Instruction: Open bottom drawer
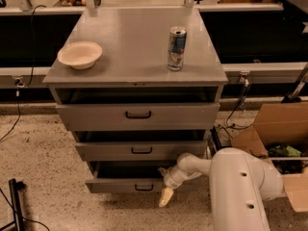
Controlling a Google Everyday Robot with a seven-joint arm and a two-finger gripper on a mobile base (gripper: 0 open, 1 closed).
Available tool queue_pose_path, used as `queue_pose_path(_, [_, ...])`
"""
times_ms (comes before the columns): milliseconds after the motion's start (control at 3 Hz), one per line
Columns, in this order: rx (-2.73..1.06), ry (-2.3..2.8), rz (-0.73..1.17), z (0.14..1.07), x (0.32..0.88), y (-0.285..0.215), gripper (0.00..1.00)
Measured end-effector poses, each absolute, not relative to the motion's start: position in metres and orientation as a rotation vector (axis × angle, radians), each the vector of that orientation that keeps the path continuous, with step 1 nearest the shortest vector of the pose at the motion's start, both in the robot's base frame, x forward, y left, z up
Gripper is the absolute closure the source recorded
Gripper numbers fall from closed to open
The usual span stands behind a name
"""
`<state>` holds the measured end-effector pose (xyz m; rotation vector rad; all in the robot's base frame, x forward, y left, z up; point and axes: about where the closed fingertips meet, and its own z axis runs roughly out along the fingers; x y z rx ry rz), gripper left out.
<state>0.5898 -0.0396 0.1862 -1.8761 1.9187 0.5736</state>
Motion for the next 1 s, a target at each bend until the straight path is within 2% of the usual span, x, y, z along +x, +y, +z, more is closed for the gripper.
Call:
queue_pose_path(333, [-1.877, 1.919, 0.574, 0.186, 0.59, -0.039, 0.0])
queue_pose_path(1000, [-1.897, 1.923, 0.666, 0.191, 0.56, -0.04, 0.41])
